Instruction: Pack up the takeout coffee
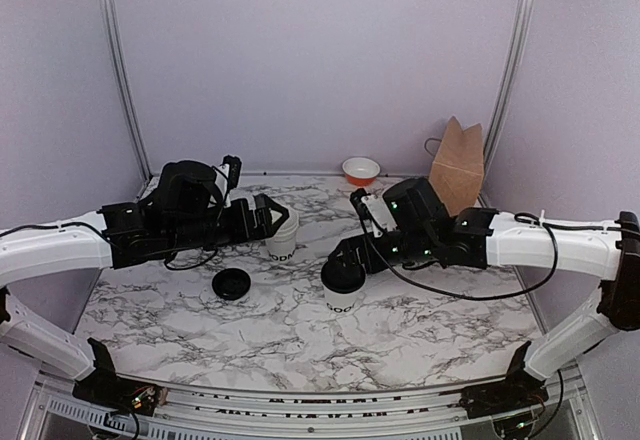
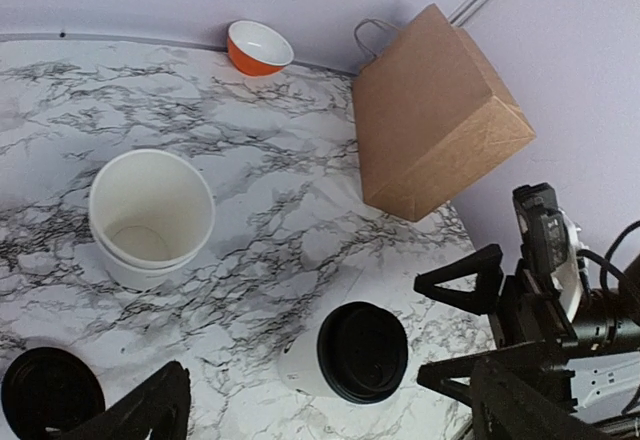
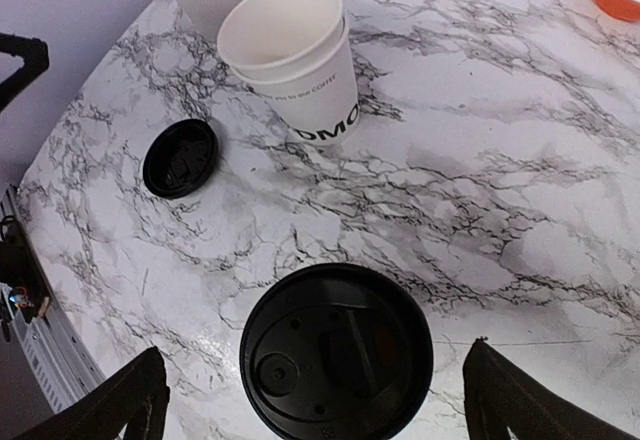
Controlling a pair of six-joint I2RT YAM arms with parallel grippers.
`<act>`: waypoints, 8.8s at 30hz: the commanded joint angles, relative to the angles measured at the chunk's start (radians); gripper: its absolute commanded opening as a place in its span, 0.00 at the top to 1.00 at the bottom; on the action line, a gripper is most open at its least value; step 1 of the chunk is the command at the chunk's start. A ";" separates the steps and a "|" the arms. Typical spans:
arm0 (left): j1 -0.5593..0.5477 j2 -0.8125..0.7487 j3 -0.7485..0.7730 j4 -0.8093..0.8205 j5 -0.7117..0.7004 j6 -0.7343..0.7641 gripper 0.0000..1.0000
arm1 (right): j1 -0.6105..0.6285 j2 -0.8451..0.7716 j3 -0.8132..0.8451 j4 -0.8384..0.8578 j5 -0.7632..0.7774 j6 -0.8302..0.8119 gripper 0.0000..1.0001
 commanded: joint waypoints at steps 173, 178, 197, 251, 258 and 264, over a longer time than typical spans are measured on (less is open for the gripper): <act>0.123 -0.219 0.065 -0.318 -0.188 0.050 0.01 | -0.906 0.336 0.687 -0.238 -0.134 -0.013 0.62; 0.132 -0.215 0.066 -0.316 -0.182 0.057 0.01 | -0.901 0.340 0.670 -0.270 -0.153 -0.037 0.54; 0.151 -0.221 0.063 -0.310 -0.172 0.054 0.01 | -0.649 0.206 0.708 -0.261 -0.146 -0.012 0.99; 0.202 0.151 0.384 -0.304 0.234 0.039 0.08 | -0.264 0.001 0.460 -0.225 0.010 -0.245 1.00; 0.151 0.196 0.414 -0.306 0.237 0.061 0.14 | -0.264 -0.013 0.430 -0.229 -0.018 -0.189 1.00; 0.131 0.210 0.427 -0.306 0.226 0.070 0.19 | -0.264 -0.006 0.437 -0.254 -0.041 -0.185 1.00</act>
